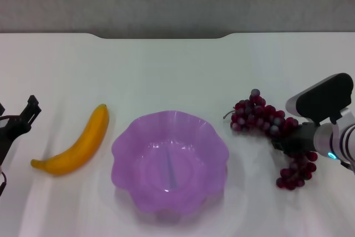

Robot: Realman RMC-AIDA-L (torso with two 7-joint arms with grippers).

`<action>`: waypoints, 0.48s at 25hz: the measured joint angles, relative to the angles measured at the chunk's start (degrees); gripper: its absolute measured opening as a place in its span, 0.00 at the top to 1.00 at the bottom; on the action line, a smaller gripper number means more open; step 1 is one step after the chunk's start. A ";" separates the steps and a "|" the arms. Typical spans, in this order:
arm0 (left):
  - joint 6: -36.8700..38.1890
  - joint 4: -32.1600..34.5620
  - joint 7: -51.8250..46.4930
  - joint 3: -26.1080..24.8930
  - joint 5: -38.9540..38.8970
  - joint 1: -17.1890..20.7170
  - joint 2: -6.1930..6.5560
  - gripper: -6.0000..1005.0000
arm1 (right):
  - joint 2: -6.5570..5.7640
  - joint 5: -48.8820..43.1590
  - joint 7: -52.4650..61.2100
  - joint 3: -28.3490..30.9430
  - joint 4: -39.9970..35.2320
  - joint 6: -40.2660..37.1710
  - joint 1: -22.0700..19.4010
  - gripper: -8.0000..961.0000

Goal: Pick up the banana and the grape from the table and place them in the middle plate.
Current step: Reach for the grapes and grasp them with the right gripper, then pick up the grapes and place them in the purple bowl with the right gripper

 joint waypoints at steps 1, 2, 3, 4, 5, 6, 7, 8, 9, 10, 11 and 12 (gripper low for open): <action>-0.01 0.00 0.00 0.00 0.00 0.02 0.00 0.11 | 0.00 0.03 0.00 -0.53 0.00 -0.64 -0.13 0.29; -0.01 -0.03 0.00 0.01 0.01 0.03 0.01 0.11 | 0.01 0.05 0.05 -1.10 0.00 -1.35 -0.34 0.31; -0.02 -0.09 0.00 0.01 0.02 0.04 0.00 0.11 | 0.06 0.08 0.12 -2.42 0.16 -2.91 -0.89 0.36; -0.03 -0.13 0.00 0.01 0.02 0.03 0.00 0.11 | 0.06 0.08 0.14 -3.18 0.35 -3.59 -1.19 0.41; -0.03 -0.14 0.00 0.01 0.03 0.03 0.00 0.11 | 0.06 0.08 0.14 -3.18 0.35 -3.59 -1.19 0.42; -0.03 -0.15 0.00 0.00 0.04 0.04 0.00 0.11 | 0.08 0.09 0.16 -3.79 0.51 -4.09 -1.40 0.43; -0.04 -0.16 0.00 0.00 0.05 0.06 0.00 0.11 | 0.10 0.09 0.17 -4.15 0.61 -4.47 -1.55 0.43; -0.04 -0.18 0.00 0.01 0.05 0.08 -0.01 0.11 | 0.13 0.13 0.19 -4.30 0.64 -4.71 -1.61 0.44; -0.04 -0.22 0.00 0.01 0.06 0.09 -0.02 0.11 | 0.14 0.29 0.22 -4.34 0.60 -5.08 -1.64 0.45; -0.04 -0.24 0.00 0.00 0.06 0.09 -0.02 0.11 | 0.17 0.53 0.23 -4.34 0.51 -5.36 -1.67 0.46; -0.04 -0.25 0.00 0.00 0.06 0.09 -0.03 0.11 | 0.18 1.13 0.25 -4.39 0.44 -6.30 -2.07 0.46; -0.04 -0.26 0.00 0.00 0.06 0.09 -0.03 0.11 | 0.18 1.13 0.25 -4.39 0.44 -6.30 -2.07 0.47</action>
